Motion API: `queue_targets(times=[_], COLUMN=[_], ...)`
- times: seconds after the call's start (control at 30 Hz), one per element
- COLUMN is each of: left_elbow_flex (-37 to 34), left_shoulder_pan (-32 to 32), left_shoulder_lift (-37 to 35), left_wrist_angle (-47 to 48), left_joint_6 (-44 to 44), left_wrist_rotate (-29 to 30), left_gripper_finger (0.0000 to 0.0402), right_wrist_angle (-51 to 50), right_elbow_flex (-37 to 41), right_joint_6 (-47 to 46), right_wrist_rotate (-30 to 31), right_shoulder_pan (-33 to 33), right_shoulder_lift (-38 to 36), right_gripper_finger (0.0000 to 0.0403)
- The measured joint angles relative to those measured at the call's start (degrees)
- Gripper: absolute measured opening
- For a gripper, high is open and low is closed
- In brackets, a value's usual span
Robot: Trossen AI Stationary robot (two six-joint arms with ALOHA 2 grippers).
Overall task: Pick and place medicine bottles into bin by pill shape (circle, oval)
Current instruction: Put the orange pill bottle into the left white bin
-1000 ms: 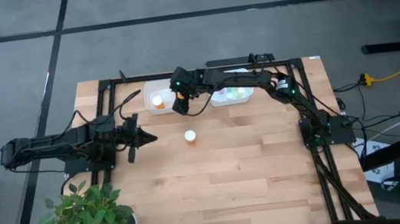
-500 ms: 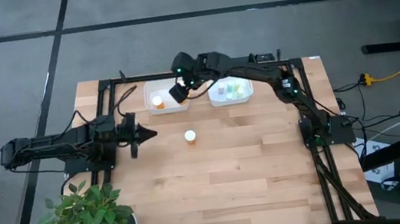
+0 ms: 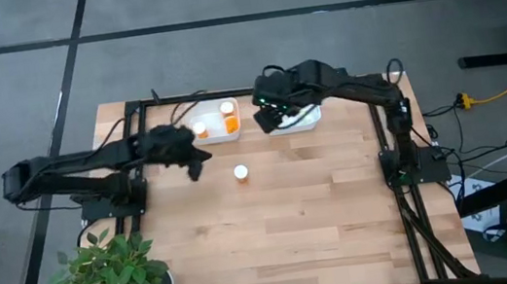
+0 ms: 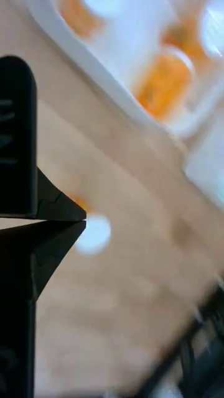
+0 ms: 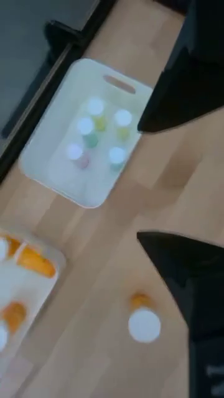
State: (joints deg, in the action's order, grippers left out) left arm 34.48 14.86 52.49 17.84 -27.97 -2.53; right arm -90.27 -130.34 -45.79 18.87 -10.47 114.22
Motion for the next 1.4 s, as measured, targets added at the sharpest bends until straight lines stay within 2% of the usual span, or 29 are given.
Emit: queue_targets(times=[0.23,0.4,0.57,0.63,0.73,0.83,1.03,1.27,1.4], left_elbow_flex=[11.5,21.4,30.1,32.4,34.5,35.3,35.3,35.3,35.3], left_shoulder_pan=[9.5,11.2,12.5,13.4,15.1,16.2,17.2,17.9,17.9], left_shoulder_lift=[17.4,25.2,31.2,33.4,36.8,39.8,43.5,43.6,44.4], left_wrist_angle=[3.2,2.8,3.0,3.2,4.2,4.2,6.9,7.5,11.5], left_joint_6=[0.0,3.4,4.5,1.1,-5.0,-8.4,-12.4,-13.6,-14.3], left_wrist_rotate=[-6.5,-2.0,1.9,1.8,-1.4,-2.7,-3.3,-2.6,0.0], left_gripper_finger=[0.0000,0.0000,0.0000,0.0000,0.0010,0.0040,0.0129,0.0214,0.0239], right_wrist_angle=[0.1,0.3,0.3,0.1,0.1,0.1,0.3,0.3,0.3], right_elbow_flex=[2.5,7.1,16.9,21.5,28.4,34.2,42.6,47.2,47.9], right_joint_6=[6.0,11.7,12.9,11.8,9.6,6.9,5.6,5.9,7.0], right_wrist_rotate=[2.1,3.6,6.1,6.2,6.2,5.5,3.9,4.0,4.0], right_shoulder_pan=[3.3,3.7,2.8,2.4,2.3,2.4,2.4,2.4,2.4], right_shoulder_lift=[-6.6,-14.0,-25.6,-30.7,-37.9,-43.9,-52.1,-56.7,-57.7], right_gripper_finger=[0.0270,0.0267,0.0251,0.0246,0.0239,0.0235,0.0233,0.0232,0.0232])
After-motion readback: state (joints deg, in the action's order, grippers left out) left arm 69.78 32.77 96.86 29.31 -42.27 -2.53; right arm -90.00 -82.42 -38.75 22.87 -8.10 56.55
